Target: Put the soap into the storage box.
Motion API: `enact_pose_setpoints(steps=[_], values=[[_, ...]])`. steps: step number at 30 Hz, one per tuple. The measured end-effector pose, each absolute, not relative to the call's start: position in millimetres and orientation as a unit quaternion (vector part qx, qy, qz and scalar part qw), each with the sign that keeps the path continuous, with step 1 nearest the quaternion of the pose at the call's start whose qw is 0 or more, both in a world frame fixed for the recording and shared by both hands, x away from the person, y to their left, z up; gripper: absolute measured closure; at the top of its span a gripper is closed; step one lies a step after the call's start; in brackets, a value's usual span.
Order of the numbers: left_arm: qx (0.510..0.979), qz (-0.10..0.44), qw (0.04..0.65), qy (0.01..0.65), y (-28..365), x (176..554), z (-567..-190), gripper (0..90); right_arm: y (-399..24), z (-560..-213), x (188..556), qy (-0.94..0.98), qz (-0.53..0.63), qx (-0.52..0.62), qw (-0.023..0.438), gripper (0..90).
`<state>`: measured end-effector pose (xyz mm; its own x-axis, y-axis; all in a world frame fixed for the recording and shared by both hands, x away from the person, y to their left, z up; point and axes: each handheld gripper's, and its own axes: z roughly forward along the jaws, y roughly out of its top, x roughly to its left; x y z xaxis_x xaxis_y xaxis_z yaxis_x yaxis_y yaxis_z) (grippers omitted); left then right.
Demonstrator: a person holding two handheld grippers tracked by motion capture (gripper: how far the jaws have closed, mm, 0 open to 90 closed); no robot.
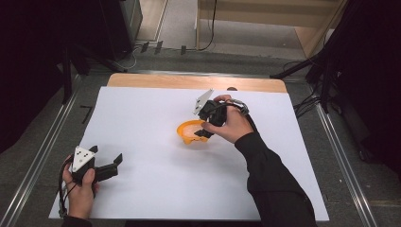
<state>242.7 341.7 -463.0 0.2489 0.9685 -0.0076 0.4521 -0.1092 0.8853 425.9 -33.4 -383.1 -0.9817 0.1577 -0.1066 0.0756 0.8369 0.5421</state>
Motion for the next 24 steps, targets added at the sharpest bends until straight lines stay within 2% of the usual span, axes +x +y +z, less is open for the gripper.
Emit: enact_pose_setpoints(steps=[9, 15, 21, 24], values=[[0.676, 0.315, 0.409, 0.526, 341, 243, -463, 5.2, -43, -392, 425, 0.952, 0.286, 0.083, 0.068, 23.9], [0.677, 0.315, 0.409, 0.526, 341, 243, -463, 5.2, -56, -395, 420, 0.942, 0.309, 0.114, 0.067, 15.0], [0.677, 0.314, 0.408, 0.526, 341, 243, -463, 5.2, -67, -394, 416, 0.934, 0.317, 0.147, 0.071, 12.3], [0.677, 0.314, 0.409, 0.526, 341, 243, -463, 5.2, -73, -394, 414, 0.93, 0.318, 0.17, 0.072, 7.4]])
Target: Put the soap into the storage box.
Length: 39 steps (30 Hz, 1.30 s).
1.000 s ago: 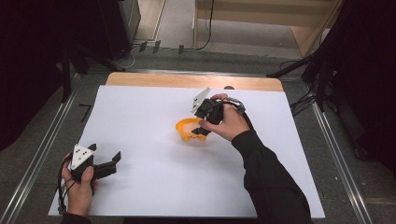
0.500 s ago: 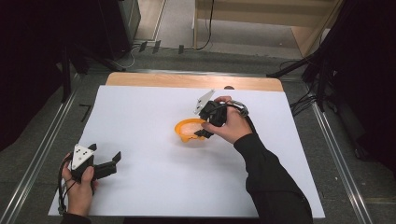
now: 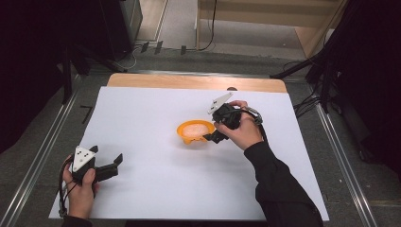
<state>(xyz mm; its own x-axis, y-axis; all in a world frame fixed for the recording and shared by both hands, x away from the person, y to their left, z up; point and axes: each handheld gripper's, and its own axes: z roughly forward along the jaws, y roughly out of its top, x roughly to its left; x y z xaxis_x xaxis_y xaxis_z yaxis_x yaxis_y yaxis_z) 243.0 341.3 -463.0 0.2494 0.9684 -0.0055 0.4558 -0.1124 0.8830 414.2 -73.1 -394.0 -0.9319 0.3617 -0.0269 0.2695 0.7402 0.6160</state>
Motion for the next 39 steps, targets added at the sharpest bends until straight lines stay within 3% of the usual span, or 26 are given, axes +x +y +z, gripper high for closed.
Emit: enact_pose_setpoints(steps=[2, 5, 39], values=[[0.677, 0.314, 0.409, 0.526, 341, 243, -463, 5.2, -80, -395, 412, 0.925, 0.319, 0.189, 0.085, 1.7], [0.677, 0.314, 0.408, 0.526, 341, 243, -463, 5.2, -87, -398, 410, 0.92, 0.32, 0.205, 0.097, 0.0], [0.677, 0.311, 0.41, 0.526, 342, 243, -463, 5.2, -155, -423, 375, 0.886, 0.348, 0.282, 0.12, 0.0]])
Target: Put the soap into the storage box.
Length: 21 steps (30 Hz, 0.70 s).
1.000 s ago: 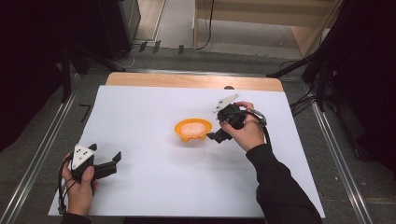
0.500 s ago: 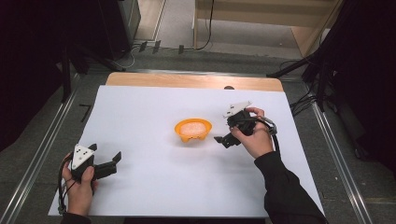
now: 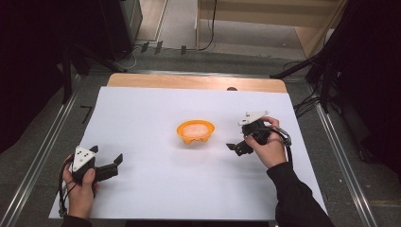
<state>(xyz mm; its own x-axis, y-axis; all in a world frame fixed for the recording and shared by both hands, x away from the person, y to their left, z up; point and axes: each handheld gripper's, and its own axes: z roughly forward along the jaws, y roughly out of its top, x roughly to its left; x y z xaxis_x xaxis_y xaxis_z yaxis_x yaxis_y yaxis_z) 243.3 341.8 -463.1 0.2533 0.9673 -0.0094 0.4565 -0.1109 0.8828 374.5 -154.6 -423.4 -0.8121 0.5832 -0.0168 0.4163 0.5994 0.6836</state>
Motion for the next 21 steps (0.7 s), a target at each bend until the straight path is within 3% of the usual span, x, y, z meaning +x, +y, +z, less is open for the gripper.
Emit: enact_pose_setpoints(steps=[21], values=[[0.677, 0.311, 0.41, 0.526, 342, 243, -463, 5.2, -196, -448, 342, 0.869, 0.358, 0.316, 0.126, 0.0]])
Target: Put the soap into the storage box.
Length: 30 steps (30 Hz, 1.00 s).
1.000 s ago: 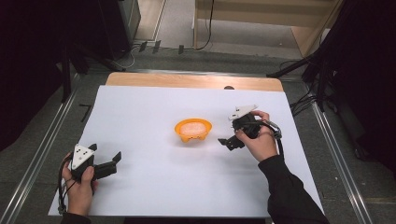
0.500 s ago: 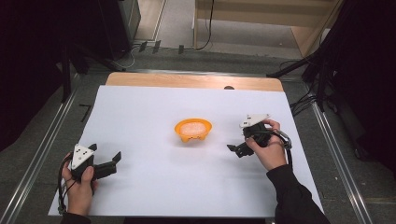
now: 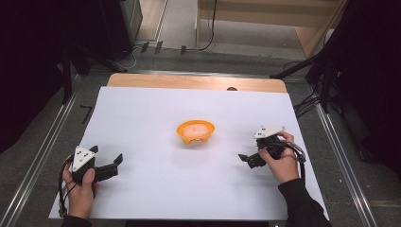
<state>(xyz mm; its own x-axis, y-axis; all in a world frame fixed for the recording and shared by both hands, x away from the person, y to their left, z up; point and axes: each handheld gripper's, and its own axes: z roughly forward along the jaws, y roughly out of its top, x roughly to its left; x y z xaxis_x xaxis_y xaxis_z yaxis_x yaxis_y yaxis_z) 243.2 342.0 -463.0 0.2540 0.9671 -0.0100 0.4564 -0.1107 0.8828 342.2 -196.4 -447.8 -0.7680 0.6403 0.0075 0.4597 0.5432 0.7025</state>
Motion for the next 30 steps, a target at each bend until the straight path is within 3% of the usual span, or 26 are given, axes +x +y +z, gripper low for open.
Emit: enact_pose_setpoints(steps=[30], values=[[0.677, 0.312, 0.41, 0.525, 342, 243, -463, 5.2, -252, -476, 292, 0.843, 0.378, 0.358, 0.133, 0.0]])
